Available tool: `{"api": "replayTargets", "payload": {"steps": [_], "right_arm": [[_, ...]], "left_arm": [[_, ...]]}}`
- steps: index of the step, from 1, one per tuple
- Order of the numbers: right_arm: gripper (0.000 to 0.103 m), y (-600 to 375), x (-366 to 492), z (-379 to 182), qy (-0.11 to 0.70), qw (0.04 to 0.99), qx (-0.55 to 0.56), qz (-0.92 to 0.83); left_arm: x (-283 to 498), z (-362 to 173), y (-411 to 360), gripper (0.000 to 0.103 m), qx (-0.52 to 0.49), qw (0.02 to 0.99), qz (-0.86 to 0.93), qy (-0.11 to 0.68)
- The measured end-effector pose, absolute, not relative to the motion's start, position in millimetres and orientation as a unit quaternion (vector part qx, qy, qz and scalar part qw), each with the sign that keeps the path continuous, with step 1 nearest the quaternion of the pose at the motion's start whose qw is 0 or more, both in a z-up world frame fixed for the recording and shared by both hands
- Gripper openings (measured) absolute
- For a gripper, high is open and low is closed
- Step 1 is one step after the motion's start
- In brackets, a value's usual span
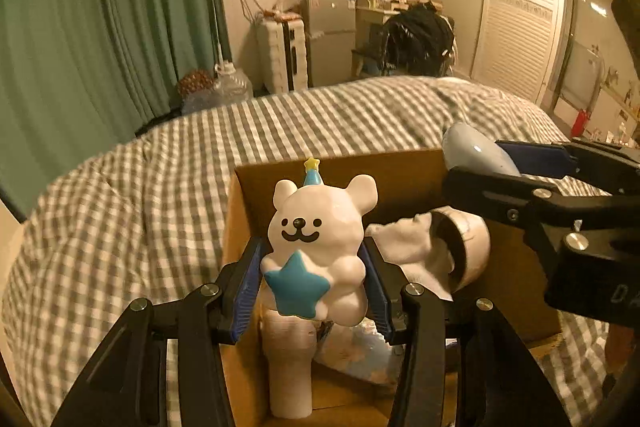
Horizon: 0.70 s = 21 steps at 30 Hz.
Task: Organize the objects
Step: 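Carry the bear into the box while the right gripper carries the earbud case in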
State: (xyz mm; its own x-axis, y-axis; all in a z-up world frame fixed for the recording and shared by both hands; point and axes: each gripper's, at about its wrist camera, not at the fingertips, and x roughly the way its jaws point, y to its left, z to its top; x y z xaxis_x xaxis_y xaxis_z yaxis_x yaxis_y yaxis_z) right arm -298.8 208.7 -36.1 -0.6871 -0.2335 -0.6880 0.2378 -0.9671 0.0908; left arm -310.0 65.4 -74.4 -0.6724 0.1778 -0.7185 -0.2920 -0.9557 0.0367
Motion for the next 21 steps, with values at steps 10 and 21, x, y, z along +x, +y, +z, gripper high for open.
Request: {"api": "replayTargets", "payload": {"steps": [10, 21], "right_arm": [[0.059, 219, -313, -61, -0.015, 0.122, 0.396, -0.91], [0.068, 237, -269, -12, -0.028, 0.102, 0.341, -0.934]], "left_arm": [[-307, -86, 62, 0.053, -0.404, 0.139, 0.901, 0.071], [-254, -43, 44, 0.091, -0.359, 0.114, 0.924, 0.067]]}}
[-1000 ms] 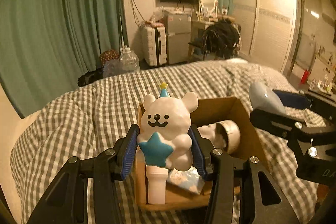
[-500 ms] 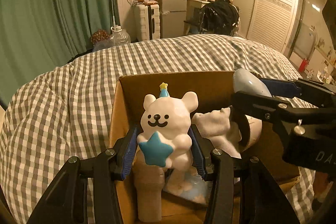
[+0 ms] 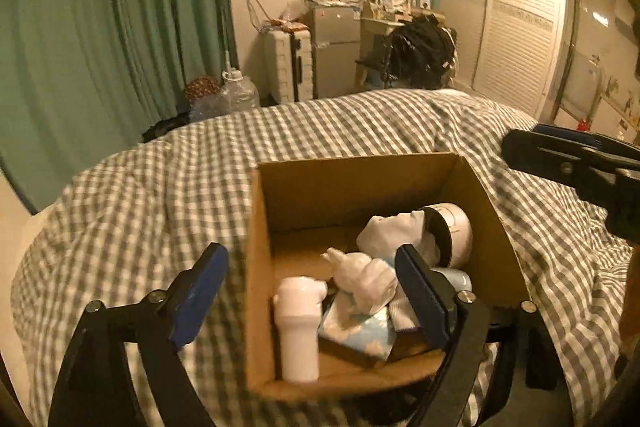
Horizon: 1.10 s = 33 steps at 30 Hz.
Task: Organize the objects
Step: 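Carry the bear into the box while the right gripper carries the earbud case in, then grasp the black round object with the left gripper while the right grasps the white tube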
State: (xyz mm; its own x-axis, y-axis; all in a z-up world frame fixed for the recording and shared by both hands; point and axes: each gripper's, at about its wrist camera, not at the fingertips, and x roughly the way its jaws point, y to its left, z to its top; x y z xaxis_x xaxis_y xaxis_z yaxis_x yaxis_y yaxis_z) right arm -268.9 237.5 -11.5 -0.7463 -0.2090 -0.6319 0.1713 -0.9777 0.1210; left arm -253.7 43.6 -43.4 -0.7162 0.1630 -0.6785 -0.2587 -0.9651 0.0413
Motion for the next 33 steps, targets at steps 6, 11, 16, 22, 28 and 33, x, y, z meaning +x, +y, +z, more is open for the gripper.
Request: {"api": "replayTargets", "payload": {"steps": [6, 11, 16, 22, 28, 33], "right_arm": [[0.068, 234, -223, 6, -0.01, 0.1, 0.335, -0.937], [0.068, 224, -186, -2, -0.003, 0.105, 0.347, -0.932], [0.068, 202, -159, -37, 0.006, 0.115, 0.382, -0.917], [0.068, 172, -137, -107, 0.041, 0.137, 0.453, -0.88], [0.064, 160, -123, -164, 0.037, 0.162, 0.51, -0.844], [0.045, 149, -119, -176, 0.062, 0.173, 0.521, -0.834]], "left_arm": [[-210, -29, 18, 0.093, -0.353, 0.088, 0.93, 0.056], [-173, -37, 2, 0.093, -0.363, 0.059, 0.929, 0.049], [-140, -68, -6, 0.093, -0.389, 0.046, 0.919, 0.045], [-112, -96, -4, 0.093, -0.407, 0.04, 0.91, 0.063], [-116, -116, -11, 0.093, -0.428, 0.024, 0.901, 0.067], [-119, -120, -14, 0.093, -0.433, 0.026, 0.9, 0.054]]}}
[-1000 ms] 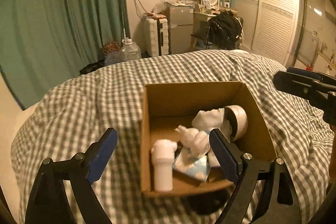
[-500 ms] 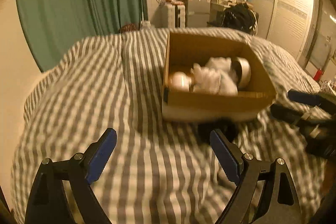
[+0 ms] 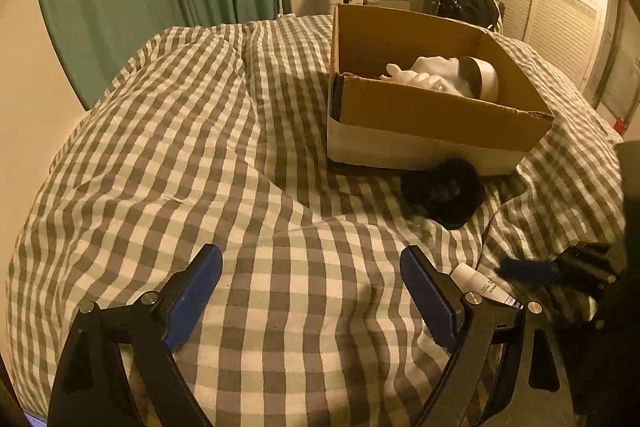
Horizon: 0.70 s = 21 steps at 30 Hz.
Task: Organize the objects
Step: 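Grasp the black round object with the left gripper while the right grasps the white tube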
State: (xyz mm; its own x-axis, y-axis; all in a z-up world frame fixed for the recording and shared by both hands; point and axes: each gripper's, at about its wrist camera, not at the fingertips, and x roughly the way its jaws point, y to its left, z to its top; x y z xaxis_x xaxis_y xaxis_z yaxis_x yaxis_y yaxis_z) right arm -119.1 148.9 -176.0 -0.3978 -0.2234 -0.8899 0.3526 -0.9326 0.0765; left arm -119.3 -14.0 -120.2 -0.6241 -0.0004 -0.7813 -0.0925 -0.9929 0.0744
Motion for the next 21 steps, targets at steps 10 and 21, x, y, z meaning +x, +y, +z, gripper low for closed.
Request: {"api": "replayTargets", "payload": {"steps": [10, 21], "right_arm": [[0.024, 155, -113, -179, 0.057, 0.185, 0.521, -0.832], [0.017, 201, -107, -128, 0.021, 0.159, 0.457, -0.875]], "left_arm": [[-121, -122, -11, 0.093, -0.436, 0.026, 0.898, 0.058], [-129, -122, 11, 0.093, -0.442, 0.049, 0.894, 0.051]]}}
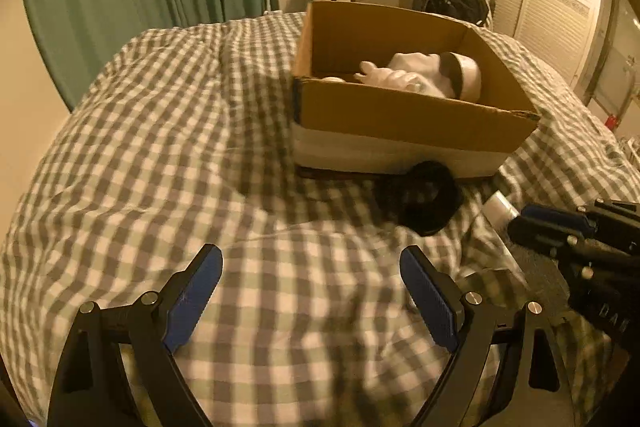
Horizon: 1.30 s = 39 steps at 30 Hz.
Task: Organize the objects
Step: 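Grasp the black round object with the left gripper while the right grasps the white tube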
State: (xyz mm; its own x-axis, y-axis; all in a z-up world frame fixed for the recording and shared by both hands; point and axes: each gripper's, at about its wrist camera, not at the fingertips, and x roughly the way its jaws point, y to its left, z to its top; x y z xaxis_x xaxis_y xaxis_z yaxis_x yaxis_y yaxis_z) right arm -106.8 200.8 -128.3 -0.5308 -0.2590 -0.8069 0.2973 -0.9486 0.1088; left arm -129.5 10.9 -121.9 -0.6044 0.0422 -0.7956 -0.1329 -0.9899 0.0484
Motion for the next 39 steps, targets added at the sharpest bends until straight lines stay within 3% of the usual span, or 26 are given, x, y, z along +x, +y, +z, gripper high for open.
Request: {"api": "replayTargets", "payload": {"steps": [15, 26, 28, 30, 35, 39], "right_arm": [[0.014, 243, -137, -110, -0.032, 0.114, 0.432, -0.894], [0.015, 255, -144, -121, -0.065, 0.113, 0.448, -0.884], [0.015, 253, -143, -122, -0.06, 0.111, 0.45, -0.884], [0.015, 252, -143, -123, -0.056, 0.107, 0.453, -0.883], [0.036, 245, -143, -129, -0.045, 0.11, 0.463, -0.879], [0.041, 235, -143, -135, -0.023, 0.108, 0.472, -0.874]], "left_arm": [[-172, -158, 93, 0.093, -0.47, 0.126, 0.872, 0.062], [-212, -193, 106, 0.093, -0.499, 0.118, 0.856, 0.066], [-215, -193, 103, 0.082, -0.503, 0.119, 0.854, 0.054], [-213, -190, 96, 0.082, -0.504, 0.126, 0.854, 0.038], [-194, -173, 79, 0.081, -0.496, 0.122, 0.859, 0.023], [-166, -151, 56, 0.081, -0.472, 0.096, 0.875, 0.039]]}}
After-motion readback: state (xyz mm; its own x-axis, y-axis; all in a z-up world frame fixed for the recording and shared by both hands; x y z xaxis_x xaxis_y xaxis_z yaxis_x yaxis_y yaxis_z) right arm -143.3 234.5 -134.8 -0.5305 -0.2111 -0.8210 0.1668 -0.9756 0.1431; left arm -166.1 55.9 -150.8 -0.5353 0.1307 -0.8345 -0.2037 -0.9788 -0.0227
